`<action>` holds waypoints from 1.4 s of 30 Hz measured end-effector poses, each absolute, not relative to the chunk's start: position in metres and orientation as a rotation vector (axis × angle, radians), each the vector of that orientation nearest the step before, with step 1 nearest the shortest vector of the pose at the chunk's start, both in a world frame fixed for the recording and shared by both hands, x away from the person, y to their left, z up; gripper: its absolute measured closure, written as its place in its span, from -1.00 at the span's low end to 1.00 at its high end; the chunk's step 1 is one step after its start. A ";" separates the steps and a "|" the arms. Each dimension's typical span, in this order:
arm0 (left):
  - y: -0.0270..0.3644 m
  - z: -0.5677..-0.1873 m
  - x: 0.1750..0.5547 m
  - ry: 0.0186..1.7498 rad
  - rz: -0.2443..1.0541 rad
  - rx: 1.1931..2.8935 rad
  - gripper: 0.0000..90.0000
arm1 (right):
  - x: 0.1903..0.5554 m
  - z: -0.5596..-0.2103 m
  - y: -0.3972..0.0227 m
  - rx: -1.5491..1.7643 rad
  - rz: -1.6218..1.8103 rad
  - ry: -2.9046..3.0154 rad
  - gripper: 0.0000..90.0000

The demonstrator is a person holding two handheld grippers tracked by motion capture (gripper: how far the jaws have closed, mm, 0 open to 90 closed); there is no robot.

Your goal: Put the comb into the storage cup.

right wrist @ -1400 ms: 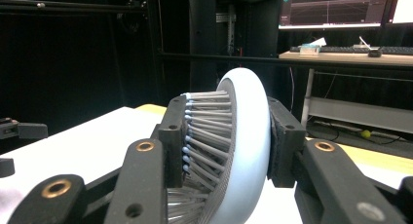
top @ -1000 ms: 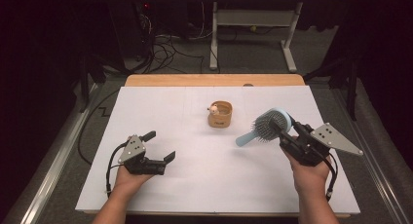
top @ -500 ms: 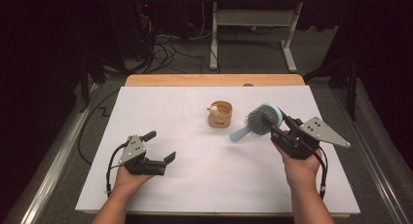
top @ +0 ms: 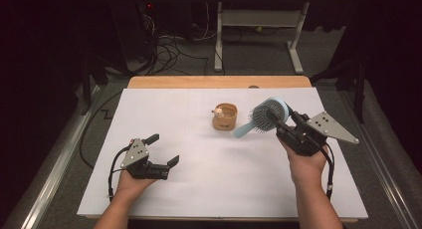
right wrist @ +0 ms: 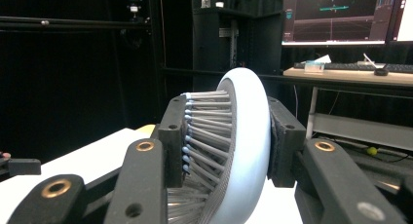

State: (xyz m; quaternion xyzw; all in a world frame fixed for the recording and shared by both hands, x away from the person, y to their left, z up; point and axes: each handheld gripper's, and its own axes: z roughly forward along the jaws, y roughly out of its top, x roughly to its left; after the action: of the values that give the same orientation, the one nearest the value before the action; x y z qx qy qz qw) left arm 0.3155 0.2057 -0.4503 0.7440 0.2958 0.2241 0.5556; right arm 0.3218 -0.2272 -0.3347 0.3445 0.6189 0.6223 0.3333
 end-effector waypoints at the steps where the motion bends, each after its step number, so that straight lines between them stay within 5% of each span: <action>1: 0.206 -0.450 0.315 0.698 0.530 1.757 -1.00 | 0.322 -0.333 -0.227 0.896 1.626 1.614 0.35; 42: 0.204 -0.451 0.315 0.682 0.528 1.769 -1.00 | 0.361 -0.308 -0.207 0.887 1.583 1.552 0.34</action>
State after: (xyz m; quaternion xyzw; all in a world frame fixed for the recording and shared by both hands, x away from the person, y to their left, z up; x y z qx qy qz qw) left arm 0.3153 0.2042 -0.4507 0.7486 0.2887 0.2232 0.5535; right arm 0.3611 -0.2068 -0.3075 0.3456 0.6043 0.6164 0.3680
